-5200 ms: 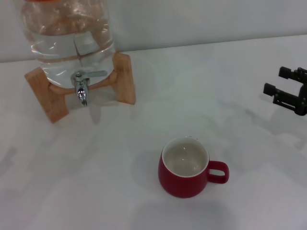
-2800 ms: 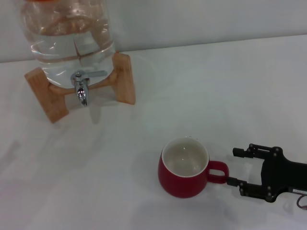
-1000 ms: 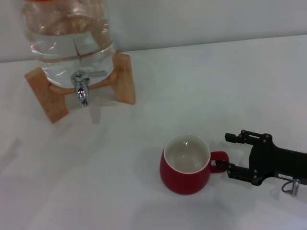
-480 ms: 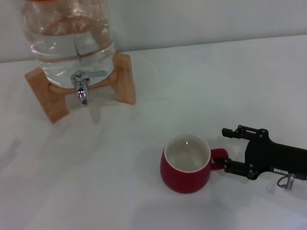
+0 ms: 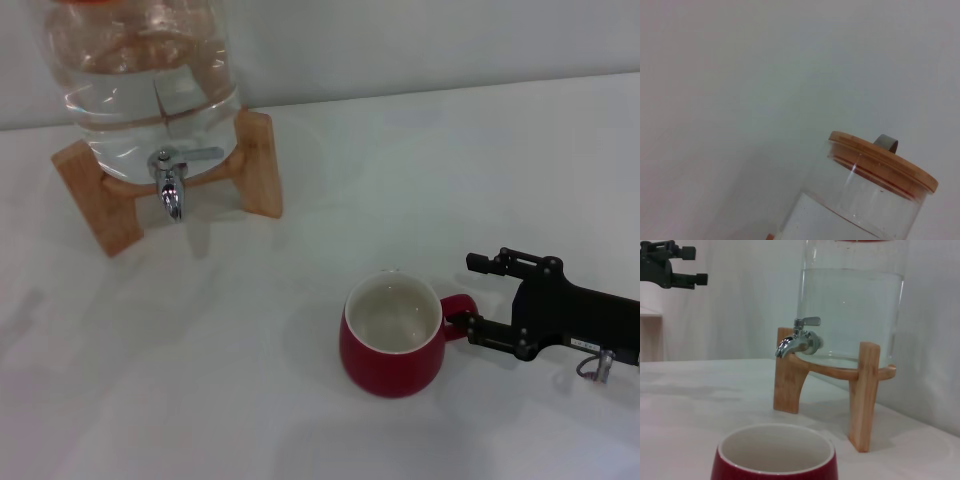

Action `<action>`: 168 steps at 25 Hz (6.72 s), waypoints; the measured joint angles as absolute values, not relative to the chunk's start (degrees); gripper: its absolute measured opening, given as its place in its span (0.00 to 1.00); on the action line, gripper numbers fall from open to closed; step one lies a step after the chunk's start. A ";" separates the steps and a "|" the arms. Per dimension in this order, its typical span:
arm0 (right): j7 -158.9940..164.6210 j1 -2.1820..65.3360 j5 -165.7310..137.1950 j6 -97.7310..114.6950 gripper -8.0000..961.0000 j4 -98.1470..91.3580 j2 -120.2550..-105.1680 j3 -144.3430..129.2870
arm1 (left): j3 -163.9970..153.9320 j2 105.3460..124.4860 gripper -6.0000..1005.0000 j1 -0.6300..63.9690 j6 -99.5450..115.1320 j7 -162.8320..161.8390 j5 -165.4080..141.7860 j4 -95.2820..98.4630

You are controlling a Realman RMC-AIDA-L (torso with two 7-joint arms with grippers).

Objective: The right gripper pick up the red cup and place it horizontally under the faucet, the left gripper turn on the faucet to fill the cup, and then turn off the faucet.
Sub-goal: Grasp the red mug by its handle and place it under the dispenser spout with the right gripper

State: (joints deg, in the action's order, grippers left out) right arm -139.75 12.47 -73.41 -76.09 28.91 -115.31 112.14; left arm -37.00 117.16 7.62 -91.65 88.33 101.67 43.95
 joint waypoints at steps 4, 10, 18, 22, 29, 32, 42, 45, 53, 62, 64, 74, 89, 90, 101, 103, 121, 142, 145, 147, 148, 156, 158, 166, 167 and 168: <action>-139.60 12.57 -73.23 -75.50 0.69 28.92 -115.31 112.14 | -37.00 117.19 0.87 7.69 -91.65 88.33 101.71 43.94; -139.28 12.77 -70.09 -73.40 0.69 28.96 -115.37 109.25 | -37.00 117.38 0.87 7.71 -91.90 88.38 101.77 43.94; -139.21 13.50 -66.59 -69.71 0.69 29.75 -115.40 104.78 | -37.00 117.42 0.87 7.19 -92.17 88.54 101.85 43.94; -139.09 13.65 -65.64 -69.20 0.69 29.72 -115.40 104.76 | -37.00 117.42 0.87 7.18 -92.08 88.61 101.71 43.94; -138.98 14.06 -62.93 -68.71 0.69 29.49 -115.32 104.76 | -37.00 117.48 0.87 6.99 -91.97 88.68 101.68 43.94; -138.95 14.13 -62.92 -68.46 0.69 29.50 -115.31 104.76 | -37.00 117.50 0.87 7.05 -91.94 88.68 101.66 43.94; -138.86 14.24 -62.84 -68.20 0.69 29.16 -115.31 104.68 | -37.00 117.51 0.87 7.27 -91.89 88.68 101.66 43.94; -138.86 14.28 -62.83 -68.20 0.69 29.12 -115.31 104.62 | -37.00 117.51 0.87 7.33 -91.83 88.68 101.66 43.94; -138.65 14.33 -62.83 -68.19 0.69 29.00 -115.31 104.58 | -37.00 117.51 0.87 7.38 -91.74 88.68 101.64 43.90; -138.16 14.33 -62.84 -68.20 0.56 28.90 -115.31 104.36 | -37.00 117.51 0.87 7.13 -91.92 88.68 101.72 43.93; -138.16 14.32 -62.84 -68.20 0.47 28.90 -115.31 104.05 | -37.00 117.51 0.87 7.09 -91.96 88.68 101.81 43.94; -138.16 14.50 -59.90 -68.41 0.26 28.91 -115.29 100.83 | -37.00 117.54 0.87 6.90 -92.17 88.58 101.87 43.94; -138.54 14.63 -54.22 -69.66 0.19 27.38 -115.36 98.27 | -37.00 117.60 0.87 6.85 -92.48 88.33 101.95 43.95; -138.62 14.64 -53.68 -69.66 0.19 27.35 -115.37 97.94 | -37.00 117.60 0.87 6.83 -92.52 88.33 101.96 43.95; -139.04 15.63 -46.89 -66.56 0.19 27.91 -115.40 91.75 | -37.00 117.60 0.87 7.20 -92.82 88.33 101.81 43.95; -139.40 16.41 -44.56 -64.87 0.19 28.12 -115.40 89.06 | -37.00 117.60 0.87 7.08 -92.82 88.33 101.77 43.95; -140.82 19.32 -37.29 -60.21 0.19 28.14 -115.40 82.25 | -36.94 117.65 0.87 4.89 -92.75 91.76 100.59 43.92; -140.34 23.87 -32.16 -55.35 0.18 29.71 -115.71 73.88 | -31.81 118.83 0.87 3.85 -90.10 92.31 93.49 42.80; -140.00 25.18 -31.87 -53.75 0.18 29.74 -115.80 72.47 | -31.81 118.83 0.87 3.89 -90.23 92.33 93.48 42.80; -139.87 25.99 -31.82 -52.61 0.18 29.75 -115.86 71.69 | -31.81 118.83 0.87 3.89 -90.31 92.33 93.49 42.80; -139.81 26.42 -31.62 -52.03 0.18 29.74 -115.91 71.25 | -31.81 118.83 0.87 3.89 -90.41 92.33 93.49 42.80; -140.07 29.79 -24.64 -47.18 0.18 29.85 -116.20 65.62 | -31.82 118.83 0.87 3.86 -90.69 92.11 93.46 42.80; -140.34 30.25 -22.75 -46.38 0.18 29.90 -116.20 64.65 | -31.81 118.83 0.87 3.86 -90.70 92.09 93.44 42.80; -140.54 30.38 -19.57 -44.17 0.18 30.92 -116.19 64.03 | -31.82 118.83 0.87 3.95 -90.76 91.95 93.42 42.80; -140.65 30.37 -19.46 -43.80 0.18 31.08 -116.18 63.91 | -31.82 118.83 0.87 3.95 -90.80 91.92 93.42 42.80; -140.84 30.38 -19.46 -43.47 0.18 31.22 -116.18 63.70 | -31.82 118.83 0.87 3.96 -90.82 91.90 93.42 42.80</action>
